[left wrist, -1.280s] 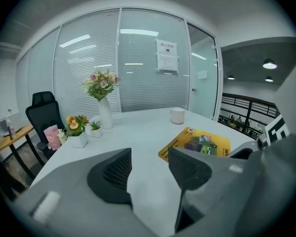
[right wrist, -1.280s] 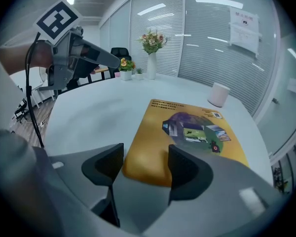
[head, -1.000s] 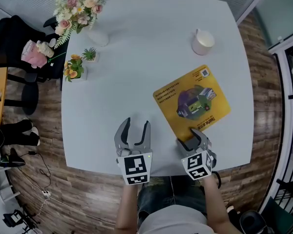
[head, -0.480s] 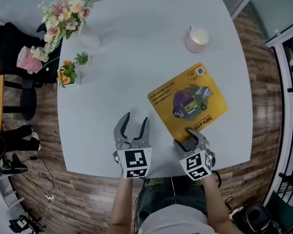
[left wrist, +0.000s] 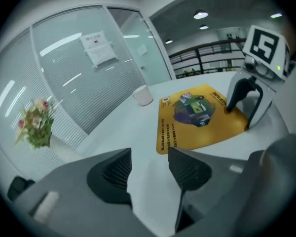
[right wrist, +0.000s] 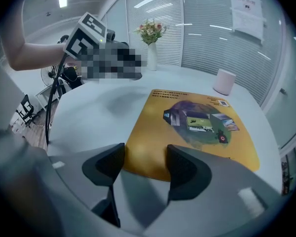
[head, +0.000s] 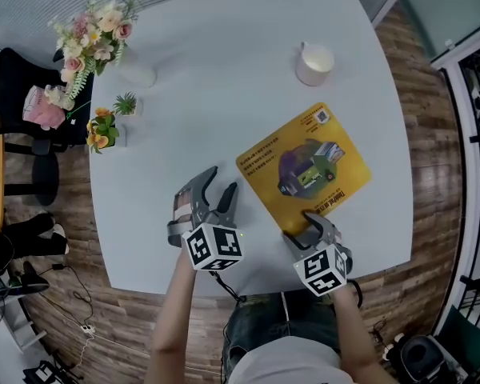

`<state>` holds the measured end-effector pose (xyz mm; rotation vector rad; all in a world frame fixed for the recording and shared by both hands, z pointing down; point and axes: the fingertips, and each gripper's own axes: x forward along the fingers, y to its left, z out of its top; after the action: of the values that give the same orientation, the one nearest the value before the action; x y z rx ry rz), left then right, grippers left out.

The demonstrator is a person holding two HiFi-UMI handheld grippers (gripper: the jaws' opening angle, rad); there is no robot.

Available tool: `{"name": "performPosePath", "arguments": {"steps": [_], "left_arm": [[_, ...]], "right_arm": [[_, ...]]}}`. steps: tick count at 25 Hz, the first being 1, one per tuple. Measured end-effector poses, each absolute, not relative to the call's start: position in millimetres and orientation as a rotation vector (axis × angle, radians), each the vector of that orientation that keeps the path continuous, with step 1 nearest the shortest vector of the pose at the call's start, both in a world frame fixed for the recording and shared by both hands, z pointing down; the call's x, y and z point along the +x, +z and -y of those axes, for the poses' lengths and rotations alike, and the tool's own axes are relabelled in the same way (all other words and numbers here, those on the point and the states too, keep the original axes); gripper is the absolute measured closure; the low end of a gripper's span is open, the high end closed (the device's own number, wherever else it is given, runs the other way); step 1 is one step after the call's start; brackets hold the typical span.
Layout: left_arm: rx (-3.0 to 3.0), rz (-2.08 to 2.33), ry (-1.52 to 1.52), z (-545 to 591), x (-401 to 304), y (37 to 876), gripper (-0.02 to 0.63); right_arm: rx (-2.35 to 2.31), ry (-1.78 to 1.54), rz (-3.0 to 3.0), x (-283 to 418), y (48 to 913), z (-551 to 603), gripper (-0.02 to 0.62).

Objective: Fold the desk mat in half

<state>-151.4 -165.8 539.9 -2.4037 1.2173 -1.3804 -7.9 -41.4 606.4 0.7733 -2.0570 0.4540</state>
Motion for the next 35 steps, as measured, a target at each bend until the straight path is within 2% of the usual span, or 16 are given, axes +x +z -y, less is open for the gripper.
{"name": "performPosePath", "arguments": {"steps": [15, 35], "left_arm": [[-2.115, -0.120, -1.546, 175, -112, 569, 0.343], [-1.850, 0.569, -1.637, 174, -90, 613, 0.285]], "right_arm": [[0.757, 0.478, 2.032, -9, 606, 42, 0.295], [0.732, 0.480, 2.004, -11, 607, 42, 0.295]]}}
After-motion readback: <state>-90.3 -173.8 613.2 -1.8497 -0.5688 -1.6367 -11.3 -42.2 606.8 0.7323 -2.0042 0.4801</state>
